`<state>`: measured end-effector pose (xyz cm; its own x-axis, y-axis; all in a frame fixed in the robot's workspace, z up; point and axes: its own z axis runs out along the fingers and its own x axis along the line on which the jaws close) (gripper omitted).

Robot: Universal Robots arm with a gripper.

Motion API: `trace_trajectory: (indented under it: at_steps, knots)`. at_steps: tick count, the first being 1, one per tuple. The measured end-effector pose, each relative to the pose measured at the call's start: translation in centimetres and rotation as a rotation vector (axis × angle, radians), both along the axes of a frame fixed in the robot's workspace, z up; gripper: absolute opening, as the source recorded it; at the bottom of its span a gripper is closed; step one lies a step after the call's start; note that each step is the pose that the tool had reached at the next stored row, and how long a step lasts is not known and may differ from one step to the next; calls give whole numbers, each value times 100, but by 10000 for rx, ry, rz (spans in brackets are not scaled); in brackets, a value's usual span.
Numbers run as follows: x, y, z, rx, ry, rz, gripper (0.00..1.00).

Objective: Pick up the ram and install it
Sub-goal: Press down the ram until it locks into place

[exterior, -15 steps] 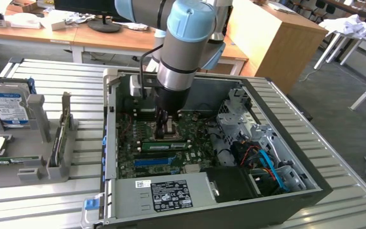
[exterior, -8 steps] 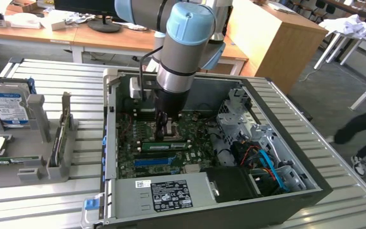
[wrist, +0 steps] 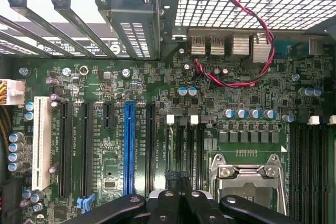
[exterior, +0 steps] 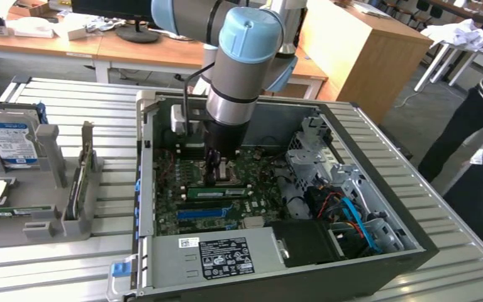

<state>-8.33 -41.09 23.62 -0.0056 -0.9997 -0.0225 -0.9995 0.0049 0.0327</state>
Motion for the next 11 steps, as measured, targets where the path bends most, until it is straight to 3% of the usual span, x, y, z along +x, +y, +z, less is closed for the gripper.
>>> trace_trajectory:
  at_steps: [11]
  knots:
    - [0,-15,-5,2,-2,0,11]
